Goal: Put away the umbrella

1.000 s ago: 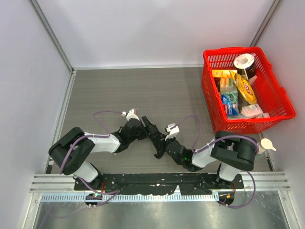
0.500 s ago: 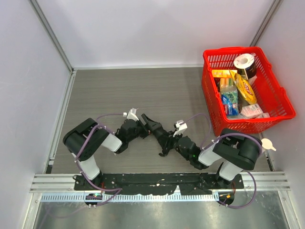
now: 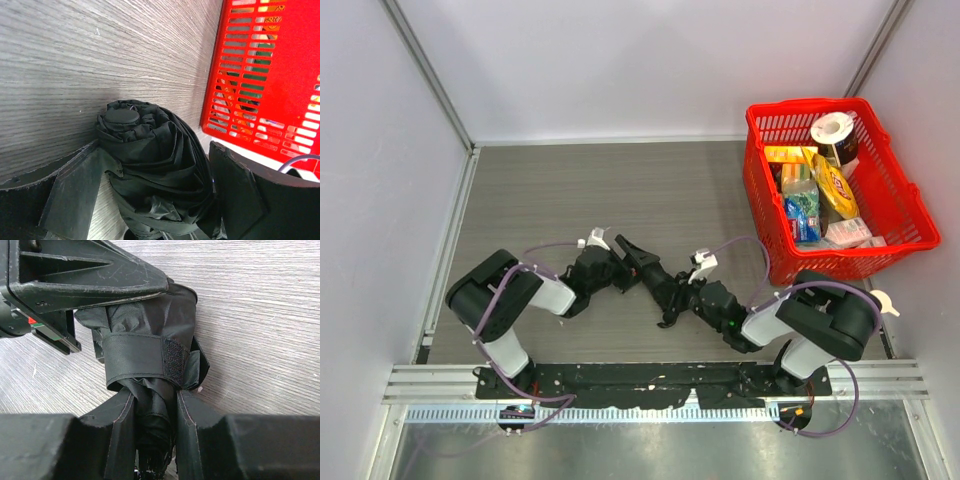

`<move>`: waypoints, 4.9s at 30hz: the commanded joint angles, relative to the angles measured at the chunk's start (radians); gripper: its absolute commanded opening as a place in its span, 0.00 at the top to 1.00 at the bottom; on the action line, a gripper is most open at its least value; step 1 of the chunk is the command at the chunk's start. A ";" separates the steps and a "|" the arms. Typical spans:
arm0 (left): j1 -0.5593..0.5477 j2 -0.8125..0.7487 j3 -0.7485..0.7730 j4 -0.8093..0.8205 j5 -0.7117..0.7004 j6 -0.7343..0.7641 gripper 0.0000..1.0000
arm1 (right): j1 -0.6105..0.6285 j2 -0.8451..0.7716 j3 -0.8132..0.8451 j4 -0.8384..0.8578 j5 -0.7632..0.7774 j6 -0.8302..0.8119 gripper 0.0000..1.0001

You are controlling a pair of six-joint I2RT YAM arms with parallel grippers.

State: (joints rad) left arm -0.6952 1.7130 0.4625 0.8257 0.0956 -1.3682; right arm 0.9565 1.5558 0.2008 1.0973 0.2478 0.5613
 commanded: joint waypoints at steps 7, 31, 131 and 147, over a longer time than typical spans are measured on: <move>-0.027 -0.058 -0.032 -0.456 0.090 -0.121 0.10 | -0.021 -0.008 0.055 0.176 -0.096 0.069 0.99; -0.040 -0.015 -0.116 -0.076 -0.086 0.040 0.46 | -0.022 -0.054 0.045 0.170 -0.137 0.117 0.99; 0.198 -0.431 0.375 0.722 -0.007 0.086 1.00 | -0.225 -0.218 0.551 -0.232 -0.499 1.643 0.69; 0.145 -0.417 0.404 0.722 -0.045 -0.093 1.00 | -0.245 -0.088 0.857 -0.401 -0.728 1.327 0.99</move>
State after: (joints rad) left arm -0.5129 1.3170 0.8169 1.2659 0.0715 -1.3754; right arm 0.7113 1.3994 0.9314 0.7433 -0.3649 1.9739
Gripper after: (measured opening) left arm 0.513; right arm 0.023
